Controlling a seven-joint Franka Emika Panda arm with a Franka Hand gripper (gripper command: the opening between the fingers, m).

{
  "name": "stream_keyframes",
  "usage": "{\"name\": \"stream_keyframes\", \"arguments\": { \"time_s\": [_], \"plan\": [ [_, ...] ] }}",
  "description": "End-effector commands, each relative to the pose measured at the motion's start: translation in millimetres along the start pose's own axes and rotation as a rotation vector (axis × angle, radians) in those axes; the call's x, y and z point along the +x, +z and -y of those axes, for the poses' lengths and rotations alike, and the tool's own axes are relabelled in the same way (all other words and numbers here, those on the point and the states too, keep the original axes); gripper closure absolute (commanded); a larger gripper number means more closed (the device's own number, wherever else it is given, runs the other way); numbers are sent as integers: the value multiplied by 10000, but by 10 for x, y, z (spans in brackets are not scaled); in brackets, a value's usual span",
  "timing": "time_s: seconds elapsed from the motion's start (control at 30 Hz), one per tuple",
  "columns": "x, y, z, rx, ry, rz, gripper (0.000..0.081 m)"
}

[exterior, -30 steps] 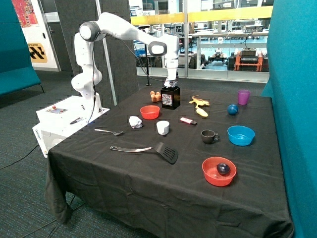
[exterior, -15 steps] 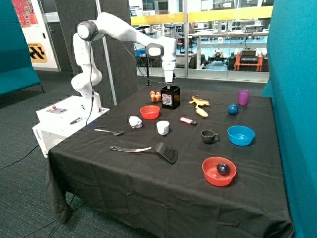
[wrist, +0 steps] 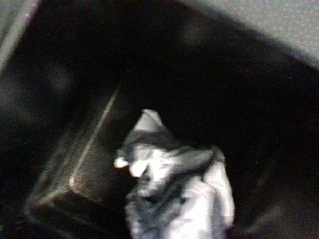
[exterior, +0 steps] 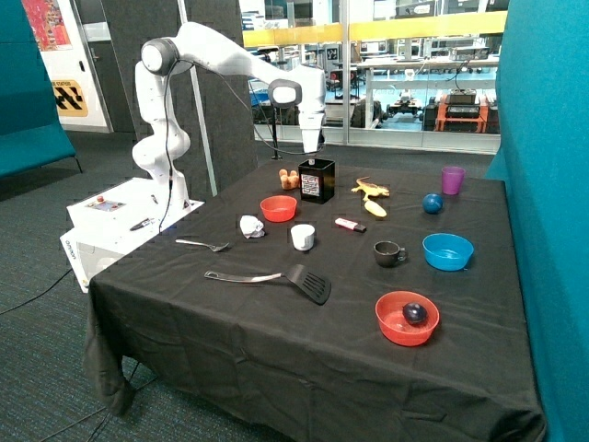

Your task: Throw away the rubbish paper

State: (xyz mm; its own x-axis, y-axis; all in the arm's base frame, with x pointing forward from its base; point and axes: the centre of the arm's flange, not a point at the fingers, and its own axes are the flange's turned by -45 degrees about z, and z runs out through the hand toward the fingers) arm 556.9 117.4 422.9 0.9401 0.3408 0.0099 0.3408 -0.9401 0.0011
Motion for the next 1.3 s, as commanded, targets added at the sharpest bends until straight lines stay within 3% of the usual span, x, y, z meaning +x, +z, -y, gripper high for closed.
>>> {"name": "stream_keyframes", "arguments": {
  "time_s": [0.0, 0.3, 0.93, 1.27],
  "plan": [
    [-54, -102, -341, 5, 1293, 99, 105],
    [-323, -133, -664, 1, 1937, 99, 103],
    [-828, -146, -875, 3, 1600, 99, 105],
    [-1184, -119, -1080, 2, 1804, 99, 108]
  ]
}}
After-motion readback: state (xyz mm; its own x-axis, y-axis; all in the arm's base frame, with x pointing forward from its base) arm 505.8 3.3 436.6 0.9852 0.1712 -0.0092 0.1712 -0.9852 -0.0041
